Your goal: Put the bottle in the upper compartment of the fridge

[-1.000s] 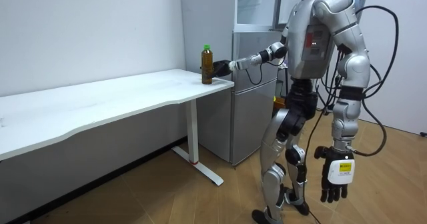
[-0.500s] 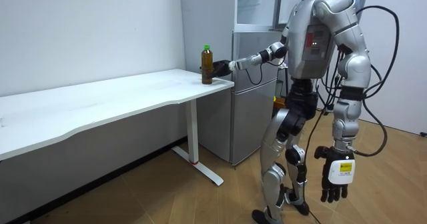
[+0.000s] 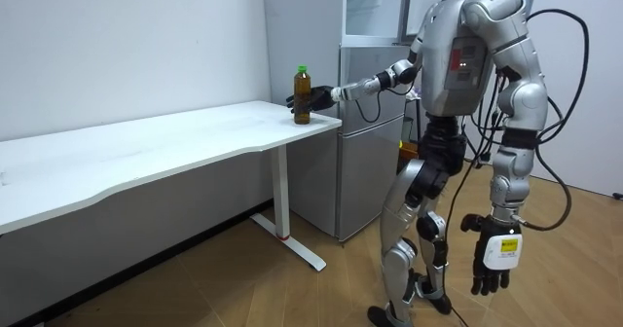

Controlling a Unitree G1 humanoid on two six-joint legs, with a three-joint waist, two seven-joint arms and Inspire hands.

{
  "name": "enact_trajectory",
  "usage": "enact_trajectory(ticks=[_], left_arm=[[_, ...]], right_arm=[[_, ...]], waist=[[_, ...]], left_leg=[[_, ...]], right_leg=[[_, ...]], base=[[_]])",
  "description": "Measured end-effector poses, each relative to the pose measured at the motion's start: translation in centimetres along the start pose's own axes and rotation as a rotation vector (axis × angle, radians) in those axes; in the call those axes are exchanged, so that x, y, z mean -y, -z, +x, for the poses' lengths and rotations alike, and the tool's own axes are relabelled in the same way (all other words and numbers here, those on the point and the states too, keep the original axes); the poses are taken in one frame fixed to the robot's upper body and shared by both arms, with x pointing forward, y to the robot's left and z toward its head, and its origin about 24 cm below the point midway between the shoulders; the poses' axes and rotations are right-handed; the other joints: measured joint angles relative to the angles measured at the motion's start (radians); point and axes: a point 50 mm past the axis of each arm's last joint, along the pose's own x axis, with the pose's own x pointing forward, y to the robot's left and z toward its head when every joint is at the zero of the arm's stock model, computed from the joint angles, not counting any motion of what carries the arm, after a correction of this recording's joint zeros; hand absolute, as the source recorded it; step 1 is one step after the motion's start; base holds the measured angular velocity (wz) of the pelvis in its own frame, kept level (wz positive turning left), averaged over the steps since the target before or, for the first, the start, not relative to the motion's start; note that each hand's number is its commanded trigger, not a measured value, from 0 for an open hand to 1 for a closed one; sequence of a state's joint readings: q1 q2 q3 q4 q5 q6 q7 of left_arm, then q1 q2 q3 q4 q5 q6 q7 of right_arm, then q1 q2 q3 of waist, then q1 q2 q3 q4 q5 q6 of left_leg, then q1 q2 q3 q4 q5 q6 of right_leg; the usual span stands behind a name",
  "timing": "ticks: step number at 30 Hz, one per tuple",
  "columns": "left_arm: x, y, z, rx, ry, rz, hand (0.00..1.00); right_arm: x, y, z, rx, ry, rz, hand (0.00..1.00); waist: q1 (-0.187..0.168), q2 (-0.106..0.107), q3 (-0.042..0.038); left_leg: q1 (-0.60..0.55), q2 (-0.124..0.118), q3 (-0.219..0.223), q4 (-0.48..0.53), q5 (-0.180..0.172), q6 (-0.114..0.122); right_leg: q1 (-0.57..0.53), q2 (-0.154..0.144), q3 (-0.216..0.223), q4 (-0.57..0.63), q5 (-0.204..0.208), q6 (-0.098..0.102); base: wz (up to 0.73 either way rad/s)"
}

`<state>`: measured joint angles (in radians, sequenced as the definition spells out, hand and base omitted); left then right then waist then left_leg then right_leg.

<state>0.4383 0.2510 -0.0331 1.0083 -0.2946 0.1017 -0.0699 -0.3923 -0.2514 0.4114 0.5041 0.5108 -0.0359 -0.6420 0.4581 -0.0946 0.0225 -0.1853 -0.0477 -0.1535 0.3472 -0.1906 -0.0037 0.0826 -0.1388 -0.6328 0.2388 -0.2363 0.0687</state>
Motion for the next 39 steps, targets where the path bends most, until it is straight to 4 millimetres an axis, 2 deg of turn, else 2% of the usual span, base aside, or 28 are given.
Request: enact_trajectory(ticks=[7, 10, 15, 21, 24, 27, 32, 35, 36, 39], left_arm=[[-0.1, 0.0, 0.0, 0.002, -0.003, -0.002, 0.00], [-0.1, -0.1, 0.0, 0.004, -0.003, -0.008, 0.00], [-0.1, -0.2, 0.0, 0.015, -0.003, -0.009, 0.00], [-0.3, -0.1, 0.0, 0.015, -0.009, -0.015, 0.00], [-0.3, -0.2, 0.0, 0.020, -0.003, -0.015, 0.00], [-0.2, -0.2, 0.0, 0.022, 0.004, -0.015, 0.00], [-0.5, -0.4, 0.0, 0.034, -0.007, -0.037, 0.00], [-0.5, -0.1, 0.0, 0.026, -0.013, -0.070, 0.00], [-0.5, 0.0, 0.0, 0.024, -0.008, -0.074, 0.00], [-0.3, -0.2, 0.1, 0.029, 0.003, -0.074, 0.00]], right_arm=[[0.0, 0.0, 0.0, 0.003, -0.013, -0.006, 1.00], [0.0, 0.0, 0.0, 0.003, -0.014, -0.006, 1.00], [-0.1, 0.0, 0.0, 0.002, -0.017, -0.005, 1.00], [0.2, 0.0, 0.2, -0.009, -0.047, 0.005, 1.00], [-0.1, 0.0, 0.1, -0.018, -0.080, 0.015, 1.00], [-0.9, -0.3, -0.3, -0.004, -0.152, 0.016, 1.00], [-2.6, -2.8, -1.3, 0.076, -0.298, 0.067, 1.00], [-3.6, -4.7, -2.2, 0.150, -0.396, 0.107, 1.00], [-3.9, -5.3, -2.5, 0.174, -0.434, 0.120, 1.00], [-4.5, -6.5, -3.4, 0.225, -0.532, 0.139, 1.00]], waist=[[0.016, -0.011, -0.0041], [0.013, -0.018, -0.0006], [0.012, -0.016, 0.0042], [0.012, -0.019, 0.0031], [0.017, -0.030, -0.0005], [0.013, -0.030, 0.0004], [-0.005, -0.032, 0.0013], [-0.036, -0.027, 0.0036], [-0.056, -0.022, 0.0072], [-0.082, -0.022, 0.0064]], left_leg=[[-0.011, -0.001, -0.005, -0.001, 0.000, 0.000], [-0.012, -0.002, -0.007, 0.001, 0.000, 0.000], [-0.012, -0.004, -0.013, 0.004, 0.000, 0.000], [-0.014, -0.003, -0.013, 0.005, 0.000, 0.000], [-0.010, 0.001, 0.001, 0.001, 0.000, 0.000], [0.007, 0.004, 0.020, 0.003, 0.000, 0.000], [0.034, 0.019, 0.064, -0.015, 0.000, 0.000], [0.063, 0.022, 0.083, -0.029, 0.000, 0.000], [0.070, 0.021, 0.086, -0.033, 0.000, 0.000], [0.081, 0.032, 0.115, -0.041, -0.001, 0.001]], right_leg=[[-0.010, 0.001, -0.002, 0.000, 0.000, 0.000], [-0.010, 0.001, -0.001, 0.000, 0.000, 0.000], [-0.011, 0.002, -0.002, -0.001, 0.000, 0.000], [-0.013, 0.001, -0.001, 0.000, 0.000, 0.000], [-0.012, 0.001, 0.011, 0.001, 0.000, 0.000], [-0.014, -0.001, 0.047, 0.000, 0.000, 0.000], [-0.016, 0.002, 0.088, 0.001, 0.002, -0.003], [-0.003, 0.002, 0.111, -0.001, 0.002, -0.004], [0.002, 0.001, 0.114, -0.001, 0.002, -0.004], [0.000, 0.004, 0.144, 0.000, 0.006, -0.009]], base=[[0.01], [0.02], [0.01], [0.00], [-0.10], [-0.21], [-0.27], [-0.20], [-0.14], [-0.27]])
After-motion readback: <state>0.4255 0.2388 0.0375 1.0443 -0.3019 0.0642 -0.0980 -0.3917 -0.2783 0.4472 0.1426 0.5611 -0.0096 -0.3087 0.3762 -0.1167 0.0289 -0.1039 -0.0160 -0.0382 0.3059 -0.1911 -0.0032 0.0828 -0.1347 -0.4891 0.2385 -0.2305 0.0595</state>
